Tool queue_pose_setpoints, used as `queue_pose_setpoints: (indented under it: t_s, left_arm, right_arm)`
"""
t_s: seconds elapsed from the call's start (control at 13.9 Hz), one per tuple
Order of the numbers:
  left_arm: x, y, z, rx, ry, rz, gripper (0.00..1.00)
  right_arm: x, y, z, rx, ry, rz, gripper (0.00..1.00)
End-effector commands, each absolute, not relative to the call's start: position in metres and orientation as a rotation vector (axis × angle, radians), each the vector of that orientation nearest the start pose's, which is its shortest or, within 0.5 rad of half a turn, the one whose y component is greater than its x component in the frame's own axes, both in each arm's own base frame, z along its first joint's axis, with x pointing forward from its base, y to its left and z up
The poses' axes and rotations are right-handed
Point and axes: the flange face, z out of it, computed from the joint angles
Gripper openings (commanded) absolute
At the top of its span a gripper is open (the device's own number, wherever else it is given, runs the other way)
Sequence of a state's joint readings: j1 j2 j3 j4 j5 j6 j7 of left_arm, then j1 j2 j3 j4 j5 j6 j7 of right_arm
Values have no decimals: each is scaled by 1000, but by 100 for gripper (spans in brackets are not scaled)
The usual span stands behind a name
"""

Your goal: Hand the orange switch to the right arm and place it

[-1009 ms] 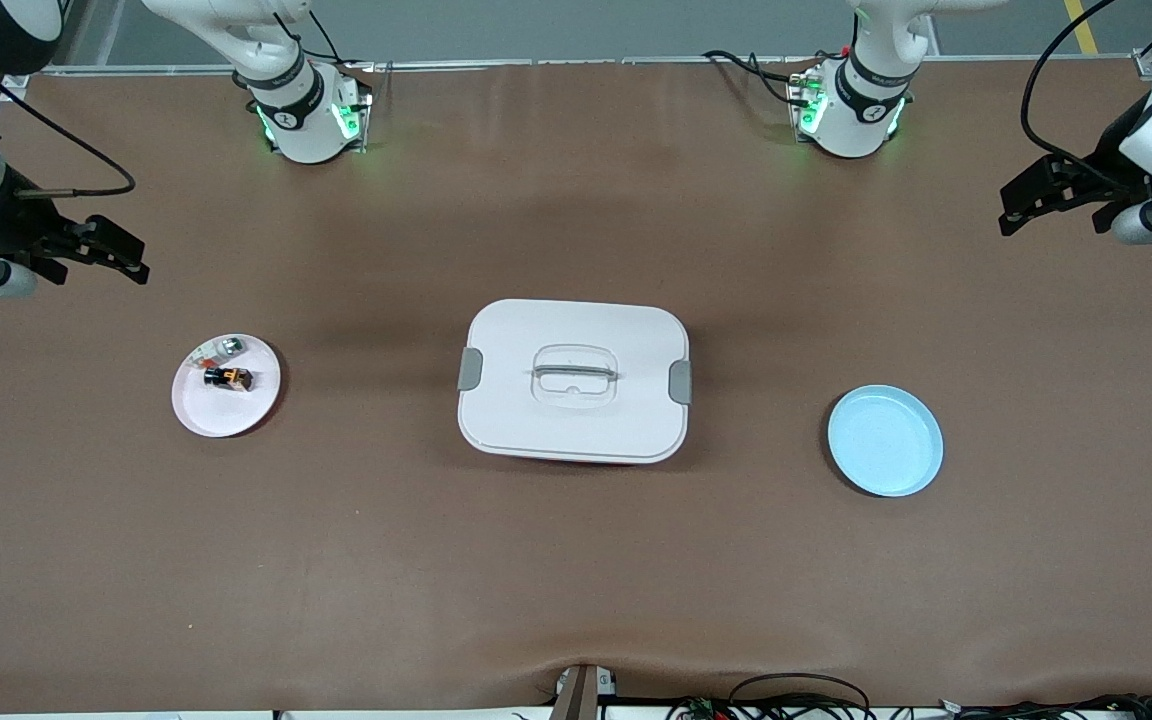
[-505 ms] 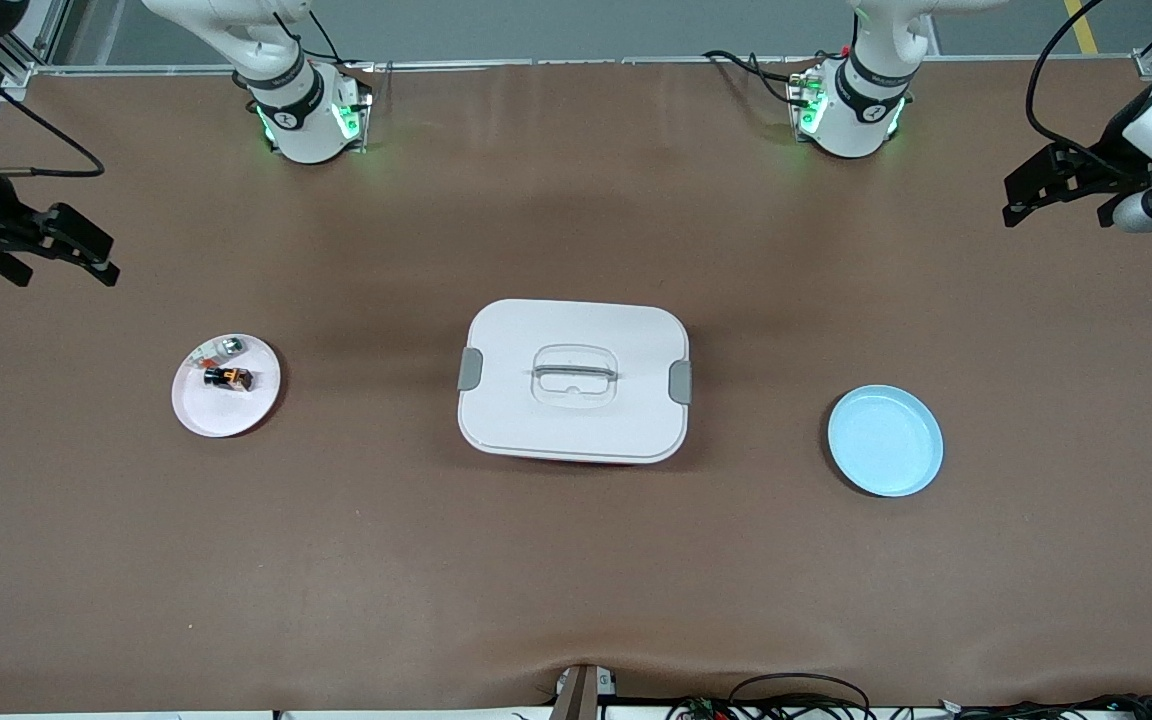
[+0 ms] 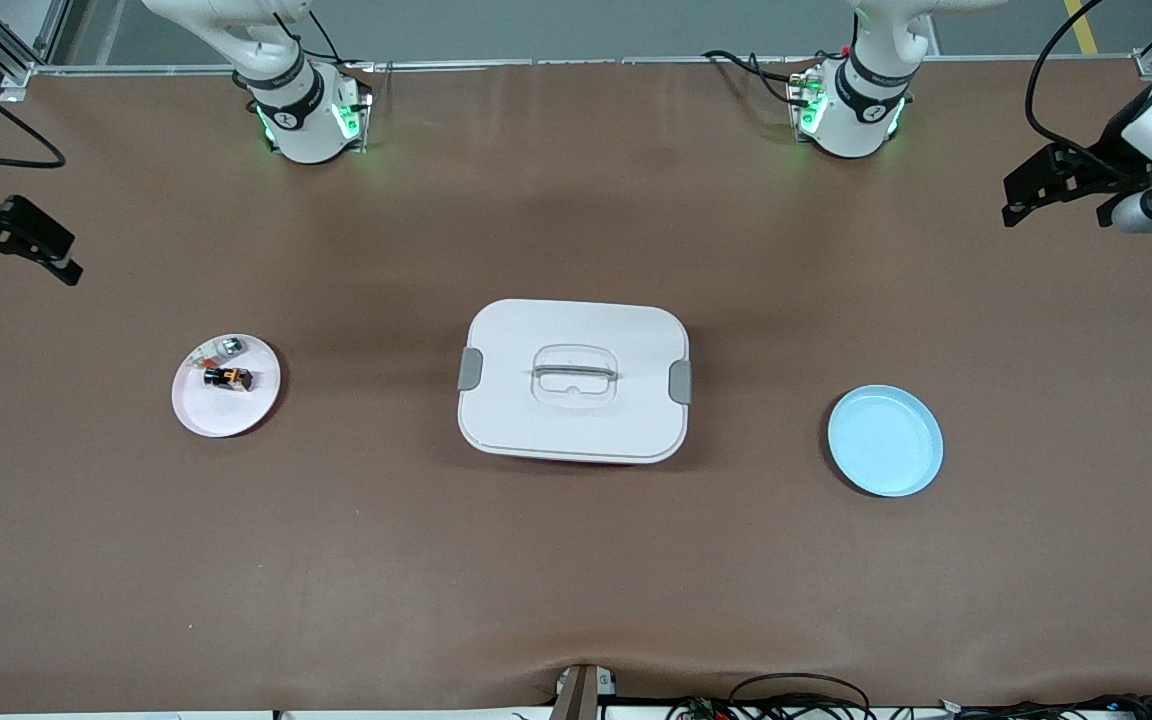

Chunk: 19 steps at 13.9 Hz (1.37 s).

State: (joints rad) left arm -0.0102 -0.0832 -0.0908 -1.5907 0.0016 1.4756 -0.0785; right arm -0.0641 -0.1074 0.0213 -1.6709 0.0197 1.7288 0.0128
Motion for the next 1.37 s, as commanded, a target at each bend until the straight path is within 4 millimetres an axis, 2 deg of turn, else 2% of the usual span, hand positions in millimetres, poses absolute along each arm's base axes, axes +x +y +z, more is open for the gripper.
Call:
queue_pose_setpoints:
  t_s: [0.0, 0.22, 0.43, 1.3]
  left_arm:
    - [507, -52, 657, -3128, 59, 50, 100]
    - [508, -52, 657, -3129, 61, 47, 100]
    - [509, -52, 657, -3129, 59, 47, 100]
    - [512, -51, 662, -3131, 47, 28, 100]
  right_arm:
    - [536, -21, 656, -3101, 102, -210, 100]
    - [528, -27, 655, -3103, 114, -103, 100]
    - [521, -24, 651, -3104, 114, -27, 100]
    - [520, -30, 651, -3105, 112, 6, 100]
